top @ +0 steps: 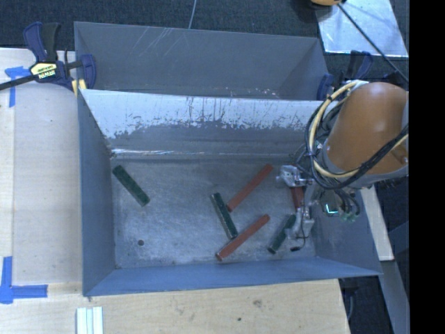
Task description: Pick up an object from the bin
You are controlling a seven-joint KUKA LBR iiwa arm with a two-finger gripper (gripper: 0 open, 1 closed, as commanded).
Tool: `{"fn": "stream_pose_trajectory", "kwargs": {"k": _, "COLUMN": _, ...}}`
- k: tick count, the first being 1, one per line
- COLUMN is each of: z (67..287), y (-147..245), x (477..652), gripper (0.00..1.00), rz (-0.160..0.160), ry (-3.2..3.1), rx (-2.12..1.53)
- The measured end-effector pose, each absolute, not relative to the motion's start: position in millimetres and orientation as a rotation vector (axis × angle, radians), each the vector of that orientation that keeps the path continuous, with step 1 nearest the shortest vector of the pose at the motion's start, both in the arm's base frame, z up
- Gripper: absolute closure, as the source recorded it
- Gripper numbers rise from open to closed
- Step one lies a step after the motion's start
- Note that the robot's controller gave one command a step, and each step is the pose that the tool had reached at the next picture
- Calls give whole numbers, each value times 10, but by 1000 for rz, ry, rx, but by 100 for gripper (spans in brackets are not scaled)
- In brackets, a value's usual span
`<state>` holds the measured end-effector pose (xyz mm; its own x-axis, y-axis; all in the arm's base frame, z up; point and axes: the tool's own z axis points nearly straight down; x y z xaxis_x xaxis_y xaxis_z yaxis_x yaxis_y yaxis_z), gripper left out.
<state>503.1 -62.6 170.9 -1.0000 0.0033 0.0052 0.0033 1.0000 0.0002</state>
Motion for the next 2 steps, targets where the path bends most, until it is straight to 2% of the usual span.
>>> {"fn": "stream_pose_trajectory", "kwargs": {"k": 1, "z": 1750, "y": -624, "x": 5050, "gripper": 0, "rz": 1, "ry": -3145, "rx": -1}}
{"fn": "stream_pose_trajectory", "kwargs": {"k": 2, "z": 1327, "y": -614, "x": 5122, "gripper": 0, "rz": 4, "ry": -3141, "rx": 259}}
